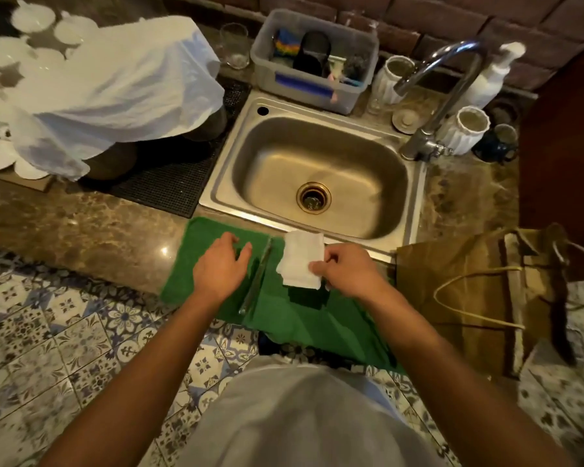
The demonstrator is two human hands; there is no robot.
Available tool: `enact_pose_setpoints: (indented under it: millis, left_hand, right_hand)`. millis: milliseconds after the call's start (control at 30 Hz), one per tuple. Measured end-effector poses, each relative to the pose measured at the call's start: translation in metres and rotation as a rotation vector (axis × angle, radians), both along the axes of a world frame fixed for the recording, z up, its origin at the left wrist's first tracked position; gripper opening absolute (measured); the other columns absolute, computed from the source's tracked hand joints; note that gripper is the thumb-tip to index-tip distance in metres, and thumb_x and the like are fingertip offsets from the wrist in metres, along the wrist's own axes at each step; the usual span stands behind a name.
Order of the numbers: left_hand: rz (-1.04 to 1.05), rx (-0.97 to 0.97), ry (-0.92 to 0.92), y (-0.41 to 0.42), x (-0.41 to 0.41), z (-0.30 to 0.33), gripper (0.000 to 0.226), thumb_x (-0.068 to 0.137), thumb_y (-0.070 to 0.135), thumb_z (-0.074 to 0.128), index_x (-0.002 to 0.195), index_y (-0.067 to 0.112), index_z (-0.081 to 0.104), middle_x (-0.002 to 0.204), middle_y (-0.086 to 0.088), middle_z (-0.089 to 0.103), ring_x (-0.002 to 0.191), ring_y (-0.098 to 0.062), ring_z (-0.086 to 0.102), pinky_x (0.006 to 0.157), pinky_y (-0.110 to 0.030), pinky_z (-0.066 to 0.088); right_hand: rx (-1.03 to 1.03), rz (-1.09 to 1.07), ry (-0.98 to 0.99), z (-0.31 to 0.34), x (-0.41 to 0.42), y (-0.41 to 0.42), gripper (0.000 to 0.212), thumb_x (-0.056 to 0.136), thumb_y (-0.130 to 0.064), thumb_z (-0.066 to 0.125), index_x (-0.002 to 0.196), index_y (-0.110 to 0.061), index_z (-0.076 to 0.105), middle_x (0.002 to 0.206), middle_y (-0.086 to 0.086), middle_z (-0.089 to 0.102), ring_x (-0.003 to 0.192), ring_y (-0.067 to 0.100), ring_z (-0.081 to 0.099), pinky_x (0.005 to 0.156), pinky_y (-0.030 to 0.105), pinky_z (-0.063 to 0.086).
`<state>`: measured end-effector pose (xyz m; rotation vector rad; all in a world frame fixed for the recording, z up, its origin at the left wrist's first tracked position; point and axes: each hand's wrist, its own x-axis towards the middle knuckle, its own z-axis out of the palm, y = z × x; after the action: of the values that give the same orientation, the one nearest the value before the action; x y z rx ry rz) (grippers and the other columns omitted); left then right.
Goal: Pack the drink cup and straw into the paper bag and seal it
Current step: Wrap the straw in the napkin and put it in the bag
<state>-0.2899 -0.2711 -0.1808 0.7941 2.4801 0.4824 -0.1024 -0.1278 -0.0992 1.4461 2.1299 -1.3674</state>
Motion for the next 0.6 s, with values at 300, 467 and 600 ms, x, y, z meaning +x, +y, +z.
enact_pose_setpoints:
  millis: [300,467,600]
  left_hand:
    - [-0.24,-0.23,0.146,0.014,0.053,-0.044,0.036,0.099,0.044,0.058,0.117,0.014,0.06,0.115,-0.006,0.059,0.083,-0.014,0.053,0.067,-0.029,0.048]
    - [-0.156,-0.134,0.117,0.009,0.05,-0.043,0.022,0.099,0.03,0.061,0.112,0.014,0.055,0.103,-0.007,0.066,0.084,-0.024,0.066,0.07,-0.039,0.059]
    - [-0.196,-0.101,0.102,0.007,0.05,-0.047,0.015,0.099,0.018,0.059,0.114,0.017,0.057,0.099,-0.007,0.068,0.084,-0.024,0.066,0.072,-0.041,0.061]
  right_hand:
    - [-0.04,-0.106,0.015,-0.007,0.04,0.0,0.027,0.095,-0.025,0.072,0.091,0.002,0.068,0.084,0.015,0.078,0.06,0.02,0.068,0.055,0.028,0.047]
    - [-0.022,-0.074,0.049,-0.002,0.046,0.002,0.023,0.095,-0.025,0.071,0.076,-0.013,0.063,0.084,0.014,0.078,0.063,0.024,0.071,0.053,0.028,0.048]
    - [-0.014,-0.065,0.089,0.006,0.049,-0.004,0.025,0.095,-0.025,0.072,0.074,-0.015,0.061,0.076,0.007,0.074,0.073,0.031,0.076,0.059,0.03,0.051]
